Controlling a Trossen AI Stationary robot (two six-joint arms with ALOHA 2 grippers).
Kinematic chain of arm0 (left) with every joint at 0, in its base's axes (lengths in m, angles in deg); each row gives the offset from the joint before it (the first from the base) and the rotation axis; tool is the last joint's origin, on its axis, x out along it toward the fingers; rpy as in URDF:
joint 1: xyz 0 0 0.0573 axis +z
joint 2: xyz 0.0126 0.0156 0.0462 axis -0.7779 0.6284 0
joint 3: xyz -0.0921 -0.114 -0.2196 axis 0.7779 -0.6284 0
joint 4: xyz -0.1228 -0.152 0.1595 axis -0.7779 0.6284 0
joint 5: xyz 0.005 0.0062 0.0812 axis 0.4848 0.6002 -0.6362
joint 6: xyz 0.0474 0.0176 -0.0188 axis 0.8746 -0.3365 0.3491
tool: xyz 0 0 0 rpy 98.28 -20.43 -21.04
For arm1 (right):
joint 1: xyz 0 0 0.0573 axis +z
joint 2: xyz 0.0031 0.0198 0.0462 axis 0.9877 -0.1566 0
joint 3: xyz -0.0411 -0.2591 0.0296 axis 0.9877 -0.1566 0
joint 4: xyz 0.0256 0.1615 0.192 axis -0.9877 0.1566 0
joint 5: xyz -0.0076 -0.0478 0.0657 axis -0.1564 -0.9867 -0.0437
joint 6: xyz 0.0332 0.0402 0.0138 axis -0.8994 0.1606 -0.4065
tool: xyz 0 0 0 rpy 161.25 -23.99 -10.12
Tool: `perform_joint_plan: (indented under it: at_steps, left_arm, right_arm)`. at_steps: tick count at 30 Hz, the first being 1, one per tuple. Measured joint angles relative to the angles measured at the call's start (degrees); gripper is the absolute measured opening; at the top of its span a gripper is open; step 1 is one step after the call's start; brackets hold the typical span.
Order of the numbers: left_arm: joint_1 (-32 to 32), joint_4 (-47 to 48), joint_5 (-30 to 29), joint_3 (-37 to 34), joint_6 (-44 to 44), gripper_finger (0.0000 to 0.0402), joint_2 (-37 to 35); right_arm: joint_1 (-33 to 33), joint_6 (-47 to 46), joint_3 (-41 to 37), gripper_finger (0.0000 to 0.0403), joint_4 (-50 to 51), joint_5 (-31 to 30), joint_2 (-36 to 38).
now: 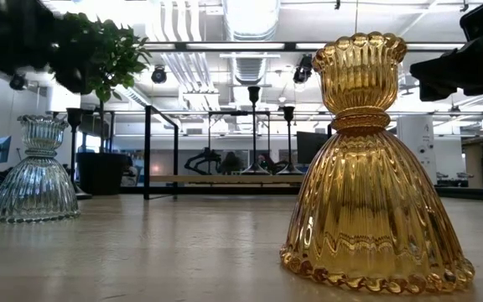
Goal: Pick & Place candle stick holders
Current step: Put the black candle holder on the shelf aligned with the other black candle holders
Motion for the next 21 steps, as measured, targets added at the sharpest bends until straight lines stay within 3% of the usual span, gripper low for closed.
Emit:
perform_joint_plan:
  at_steps: [3, 5, 9, 13, 17, 21]
  left_arm:
    - [0.0, 0.25, -0.27, 4.01, -0.44, 0.0143, -0.15]
    - [0.02, 5.92, -0.54, 7.8, 2.31, 0.0143, -0.09]
    - [0.02, 29.0, -9.22, 18.85, 6.42, 0.0143, 0.62]
    - [0.07, 51.58, -18.98, 28.75, 2.89, 0.0145, 2.96]
    - [0.07, 59.24, -21.91, 34.37, -1.04, 0.0163, 4.91]
    - [0.07, 60.43, -23.07, 34.84, -1.8, 0.0196, 7.39]
  right_arm:
    - [-0.01, 0.12, 0.0, 0.0009, 0.0, 0.0, 0.0]
    - [0.01, 0.02, 0.0, 0.0009, 0.0, 0.03, 0.09]
    - [0.0, -0.02, 0.02, 0.0009, -0.01, 0.02, 0.09]
    - [0.01, 0.04, 0.02, 0.0009, 0.0, 0.04, 0.04]
    - [0.01, 0.03, 0.02, 0.0009, -0.01, 0.04, 0.05]
    - [0.01, 0.08, 0.02, 0.0009, 0.0, 0.07, -0.02]
